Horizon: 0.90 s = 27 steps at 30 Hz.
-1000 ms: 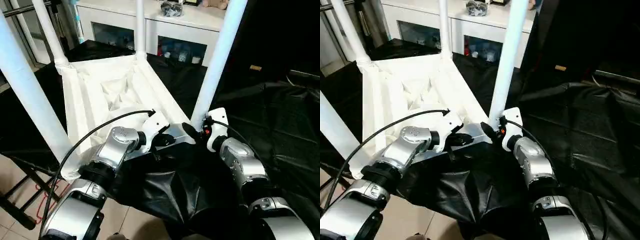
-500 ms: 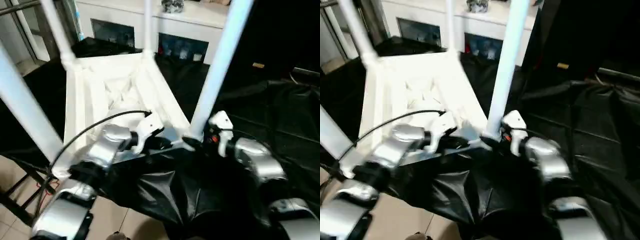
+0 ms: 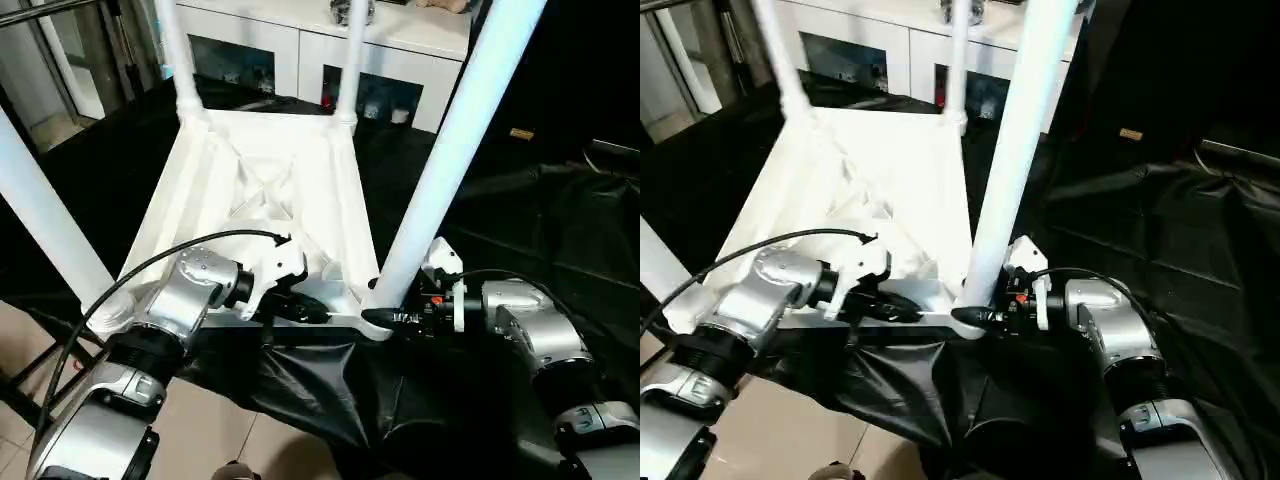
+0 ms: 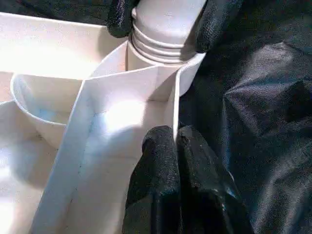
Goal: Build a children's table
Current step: Rotate leg to tighten
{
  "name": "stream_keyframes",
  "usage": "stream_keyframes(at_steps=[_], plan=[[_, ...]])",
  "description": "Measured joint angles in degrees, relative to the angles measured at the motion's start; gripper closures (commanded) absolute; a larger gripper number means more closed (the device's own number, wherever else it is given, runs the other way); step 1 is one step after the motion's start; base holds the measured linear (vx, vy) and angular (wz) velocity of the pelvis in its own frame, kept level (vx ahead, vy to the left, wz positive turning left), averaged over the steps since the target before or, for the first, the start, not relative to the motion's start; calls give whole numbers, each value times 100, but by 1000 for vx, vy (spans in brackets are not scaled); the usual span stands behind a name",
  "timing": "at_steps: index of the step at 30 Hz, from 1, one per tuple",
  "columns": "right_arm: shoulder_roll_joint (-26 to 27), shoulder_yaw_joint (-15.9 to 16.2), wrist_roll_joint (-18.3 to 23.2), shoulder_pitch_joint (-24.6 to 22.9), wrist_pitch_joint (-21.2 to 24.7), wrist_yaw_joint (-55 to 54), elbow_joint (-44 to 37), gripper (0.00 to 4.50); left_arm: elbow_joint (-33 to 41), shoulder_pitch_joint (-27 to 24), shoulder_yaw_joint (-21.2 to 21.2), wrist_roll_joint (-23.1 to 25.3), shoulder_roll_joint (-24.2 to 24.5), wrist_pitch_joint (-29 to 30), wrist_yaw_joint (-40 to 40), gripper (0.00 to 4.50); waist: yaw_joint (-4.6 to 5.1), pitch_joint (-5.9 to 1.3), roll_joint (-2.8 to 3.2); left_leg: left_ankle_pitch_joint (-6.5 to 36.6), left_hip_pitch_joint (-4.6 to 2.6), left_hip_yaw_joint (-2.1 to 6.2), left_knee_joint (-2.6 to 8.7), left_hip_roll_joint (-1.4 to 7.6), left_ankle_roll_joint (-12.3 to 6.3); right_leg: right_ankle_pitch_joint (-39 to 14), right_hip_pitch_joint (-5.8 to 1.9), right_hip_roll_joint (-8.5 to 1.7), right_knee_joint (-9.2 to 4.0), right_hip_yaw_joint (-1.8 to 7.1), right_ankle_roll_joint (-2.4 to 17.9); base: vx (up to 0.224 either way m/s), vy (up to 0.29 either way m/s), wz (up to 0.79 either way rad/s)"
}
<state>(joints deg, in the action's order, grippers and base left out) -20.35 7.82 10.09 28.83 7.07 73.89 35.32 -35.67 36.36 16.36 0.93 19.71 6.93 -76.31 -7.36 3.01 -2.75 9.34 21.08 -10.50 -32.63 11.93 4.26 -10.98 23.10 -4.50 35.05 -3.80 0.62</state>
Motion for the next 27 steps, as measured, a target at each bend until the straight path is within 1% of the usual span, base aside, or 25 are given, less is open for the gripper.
stream_keyframes(at_steps=[4,6,9,10,14,15,17,18,21,22,23,24,26,27], plan=[[0,3,0,-6,42,-9,-32,191,0,-1,-1,0,-43,0,43,450,-27,0,0,0,-1,0,0,0,0,0,0,0,1,0,0,0,0,0],[53,-95,-1,-60,26,-218,-32,191,-15,-1,-15,19,-130,21,246,450,-50,0,0,-1,-4,0,-3,0,0,1,-1,0,6,1,0,0,0,0],[186,-208,-49,-75,-15,-633,35,191,-69,2,-66,64,-212,39,543,450,-58,-3,-1,-3,-15,0,-8,0,1,5,-7,0,10,4,4,0,0,0],[352,-334,-110,-49,-102,-1101,175,191,-151,39,-104,128,-313,69,846,450,-43,-7,-3,-3,-28,0,-9,-1,2,7,-17,0,12,6,4,0,0,0],[646,-534,-180,71,-178,-2159,444,191,-269,94,-183,244,-582,188,1503,450,67,-9,-4,-6,-52,1,-7,-4,7,0,-37,-1,4,11,-13,0,0,0],[669,-538,-180,86,-206,-2284,474,191,-283,101,-190,254,-614,200,1573,450,81,-10,-2,-6,-56,1,-7,-5,7,0,-40,-1,3,11,-14,0,0,0],[866,-650,-185,162,-234,-2781,628,191,-329,123,-230,307,-722,249,1867,450,96,-12,1,-6,-66,1,-3,-5,7,0,-47,-1,5,11,-14,0,0,0],[1049,-752,-221,270,-279,-3291,784,191,-410,179,-272,337,-823,308,2126,450,111,-12,3,-7,-68,1,-1,-6,8,1,-46,-1,5,11,-14,0,0,0],[1396,-917,-318,465,-408,-4392,1073,191,-451,222,-303,441,-1070,402,2692,450,146,-13,6,-10,-68,1,0,-7,13,1,-43,0,6,12,-15,0,0,0],[1492,-964,-354,539,-487,-4722,1192,135,-451,225,-304,478,-1149,419,2856,450,159,-16,11,-10,-67,1,3,-7,14,1,-42,0,5,12,-14,0,0,0],[1521,-982,-354,549,-543,-4818,1233,135,-445,225,-303,499,-1176,421,2907,450,162,-17,13,-10,-67,1,4,-7,14,2,-43,0,5,12,-14,0,0,0],[1528,-975,-391,557,-577,-4853,1258,121,-438,225,-302,500,-1184,421,2913,450,161,-17,14,-10,-67,1,7,-7,14,2,-43,0,5,12,-13,0,0,0],[1530,-969,-484,557,-611,-4864,1329,115,-401,224,-289,503,-1195,422,2888,450,146,-17,13,-10,-59,2,13,-7,14,6,-39,0,3,10,-6,0,0,0],[1523,-968,-489,558,-622,-4817,1329,99,-390,222,-293,502,-1184,421,2854,450,148,-17,13,-10,-57,1,17,-7,14,7,-38,0,0,10,-5,0,0,0]])
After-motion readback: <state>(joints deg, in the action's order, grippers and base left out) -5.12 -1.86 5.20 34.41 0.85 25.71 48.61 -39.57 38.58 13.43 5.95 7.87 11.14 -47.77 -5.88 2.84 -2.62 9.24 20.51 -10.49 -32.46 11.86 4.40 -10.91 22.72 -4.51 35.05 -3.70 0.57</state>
